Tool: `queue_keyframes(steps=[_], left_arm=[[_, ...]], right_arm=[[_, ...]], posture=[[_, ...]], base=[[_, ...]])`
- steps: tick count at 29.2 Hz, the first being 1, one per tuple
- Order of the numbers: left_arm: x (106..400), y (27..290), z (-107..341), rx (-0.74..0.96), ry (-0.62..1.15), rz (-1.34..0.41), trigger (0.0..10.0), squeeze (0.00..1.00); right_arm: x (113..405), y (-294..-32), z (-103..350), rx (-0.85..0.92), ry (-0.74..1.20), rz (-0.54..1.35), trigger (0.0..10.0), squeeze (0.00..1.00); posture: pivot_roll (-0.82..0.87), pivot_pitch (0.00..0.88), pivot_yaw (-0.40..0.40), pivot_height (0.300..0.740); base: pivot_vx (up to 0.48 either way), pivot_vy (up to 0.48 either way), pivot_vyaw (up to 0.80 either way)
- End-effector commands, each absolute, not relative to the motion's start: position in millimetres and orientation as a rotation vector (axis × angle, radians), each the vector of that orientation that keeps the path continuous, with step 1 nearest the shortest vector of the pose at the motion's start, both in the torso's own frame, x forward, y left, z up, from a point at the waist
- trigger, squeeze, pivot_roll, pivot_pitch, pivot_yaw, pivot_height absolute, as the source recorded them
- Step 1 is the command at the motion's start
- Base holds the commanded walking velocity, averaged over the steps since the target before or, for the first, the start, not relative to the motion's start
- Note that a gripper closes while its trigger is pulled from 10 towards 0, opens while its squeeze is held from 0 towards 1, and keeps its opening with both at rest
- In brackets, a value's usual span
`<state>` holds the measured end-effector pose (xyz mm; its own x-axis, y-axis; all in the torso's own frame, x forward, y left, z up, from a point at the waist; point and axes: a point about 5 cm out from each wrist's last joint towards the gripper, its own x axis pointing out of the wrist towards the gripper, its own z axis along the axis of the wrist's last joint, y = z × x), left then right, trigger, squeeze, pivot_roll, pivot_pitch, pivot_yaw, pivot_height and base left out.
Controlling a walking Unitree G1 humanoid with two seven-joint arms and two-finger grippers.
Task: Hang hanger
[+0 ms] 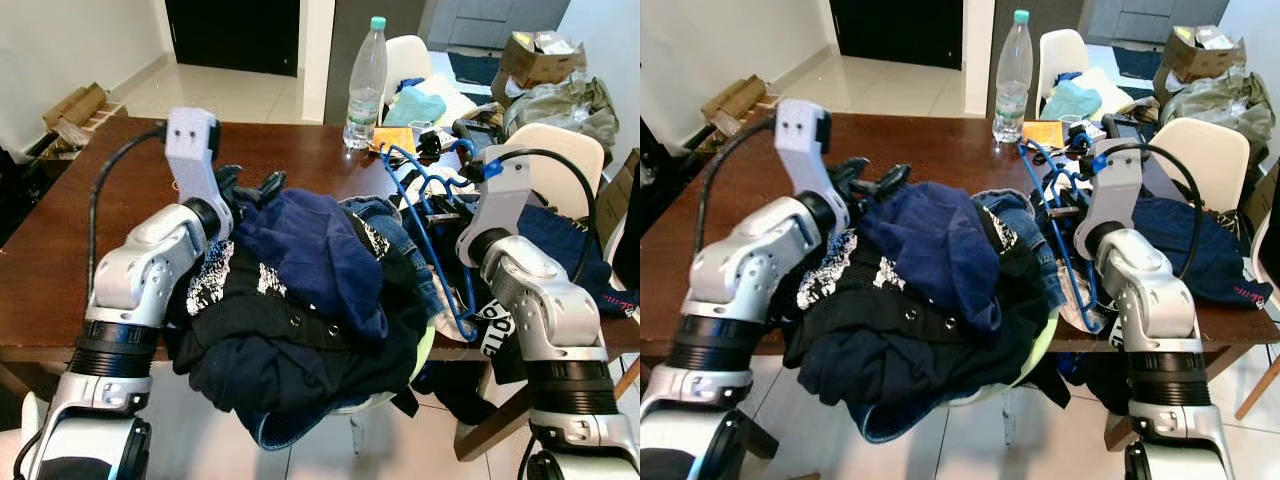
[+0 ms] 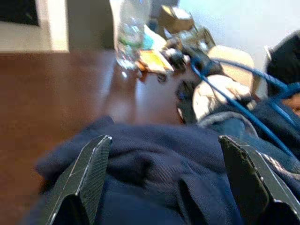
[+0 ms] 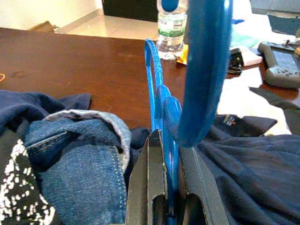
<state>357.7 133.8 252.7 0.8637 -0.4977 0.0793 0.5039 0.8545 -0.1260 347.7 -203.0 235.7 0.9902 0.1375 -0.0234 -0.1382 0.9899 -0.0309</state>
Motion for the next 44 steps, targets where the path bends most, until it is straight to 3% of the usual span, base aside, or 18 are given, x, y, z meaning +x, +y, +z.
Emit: queue_keyframes(steps=[1,17,23,24,28,29,30,32,33,44], left_arm=[[355,128,247,-0.136,-0.013,-0.562,10.0,0.0],[325,99,239,0.006,0.048,-0.78,10.0,0.0],[325,98,231,-0.002,0.1,-0.753,10.0,0.0],[328,101,229,-0.023,0.119,-0.711,9.1,0.0],[331,104,229,-0.048,0.121,-0.663,9.1,0.0],[334,107,232,-0.07,0.115,-0.63,7.8,0.0],[335,109,234,-0.082,0.108,-0.611,3.7,0.0],[335,110,235,-0.087,0.103,-0.604,3.7,0.0],[335,110,236,-0.089,0.1,-0.605,0.0,0.0],[332,112,239,-0.094,0.101,-0.605,0.0,0.0]], right_arm=[[346,-209,237,-0.039,0.022,0.112,10.0,0.0],[347,-208,235,-0.038,0.032,0.116,10.0,0.0],[347,-209,235,-0.039,0.033,0.114,10.0,0.0],[346,-209,235,-0.04,0.033,0.113,10.0,0.0],[346,-210,235,-0.041,0.033,0.111,10.0,0.0],[346,-211,235,-0.041,0.033,0.11,10.0,0.0],[346,-211,235,-0.041,0.033,0.11,10.0,0.0],[346,-211,235,-0.041,0.033,0.111,10.0,0.0],[346,-211,235,-0.041,0.033,0.111,10.0,0.0],[347,-210,235,-0.04,0.033,0.111,10.0,0.0]], posture=[[0.05,0.079,-0.039,0.74],[0.07,0.088,-0.042,0.74],[0.07,0.087,-0.041,0.74],[0.07,0.087,-0.041,0.74],[0.07,0.089,-0.041,0.74],[0.07,0.089,-0.041,0.74],[0.07,0.089,-0.041,0.74],[0.07,0.089,-0.041,0.74],[0.07,0.089,-0.042,0.74],[0.07,0.092,-0.043,0.74]], base=[[0.0,0.0,0.0],[0.0,0.0,0.0],[0.0,0.0,0.0],[0.0,0.0,0.0],[0.0,0.0,0.0],[0.0,0.0,0.0],[0.0,0.0,0.0],[0.0,0.0,0.0],[0.0,0.0,0.0],[0.0,0.0,0.0]])
